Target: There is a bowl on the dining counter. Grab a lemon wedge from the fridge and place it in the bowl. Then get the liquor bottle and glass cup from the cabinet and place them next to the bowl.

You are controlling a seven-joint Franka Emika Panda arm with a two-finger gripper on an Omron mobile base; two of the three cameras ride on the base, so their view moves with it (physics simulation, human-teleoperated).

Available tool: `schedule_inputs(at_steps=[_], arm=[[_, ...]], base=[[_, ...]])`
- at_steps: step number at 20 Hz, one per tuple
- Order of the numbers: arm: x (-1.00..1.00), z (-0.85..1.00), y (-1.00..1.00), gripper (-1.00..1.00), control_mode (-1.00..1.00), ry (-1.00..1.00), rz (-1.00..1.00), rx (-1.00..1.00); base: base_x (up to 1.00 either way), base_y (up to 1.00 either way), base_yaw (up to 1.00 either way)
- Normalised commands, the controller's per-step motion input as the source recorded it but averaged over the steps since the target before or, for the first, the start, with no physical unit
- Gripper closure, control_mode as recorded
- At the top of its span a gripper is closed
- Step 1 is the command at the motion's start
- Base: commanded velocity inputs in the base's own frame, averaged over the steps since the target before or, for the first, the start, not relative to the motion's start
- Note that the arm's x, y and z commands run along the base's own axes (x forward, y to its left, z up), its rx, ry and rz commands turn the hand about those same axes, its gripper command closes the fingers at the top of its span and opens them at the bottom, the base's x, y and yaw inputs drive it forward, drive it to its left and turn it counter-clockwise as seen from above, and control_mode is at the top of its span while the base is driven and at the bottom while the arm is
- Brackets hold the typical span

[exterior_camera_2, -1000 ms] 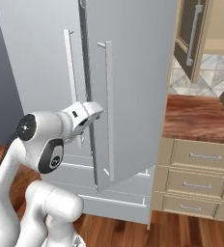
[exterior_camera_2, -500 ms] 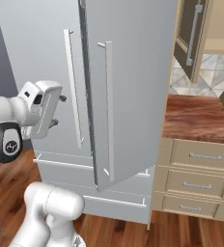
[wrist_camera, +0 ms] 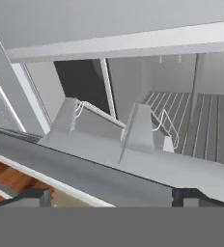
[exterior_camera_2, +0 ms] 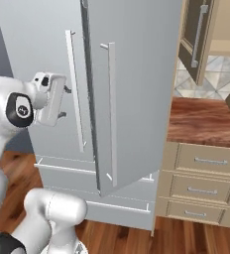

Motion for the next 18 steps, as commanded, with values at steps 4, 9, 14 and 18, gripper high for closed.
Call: schedule_inputs(at_steps=[4, 9, 14, 18], arm=[[1.00, 0.00, -0.39, -1.00, -1.00, 0.25, -0.29, -0.19], [0.96, 0.00, -0.28, -1.00, -1.00, 0.18, -0.41, -0.17], [0.66, 0.00, -0.51, -1.00, -1.00, 0.13, -0.29, -0.02], [0.09, 0.00, -1.00, -1.00, -1.00, 0.10, -0.25, 0.00]], base=[[0.00, 0.00, 0.00], [0.00, 0.00, 0.00], [0.00, 0.00, 0.00], [0.00, 0.00, 0.00]])
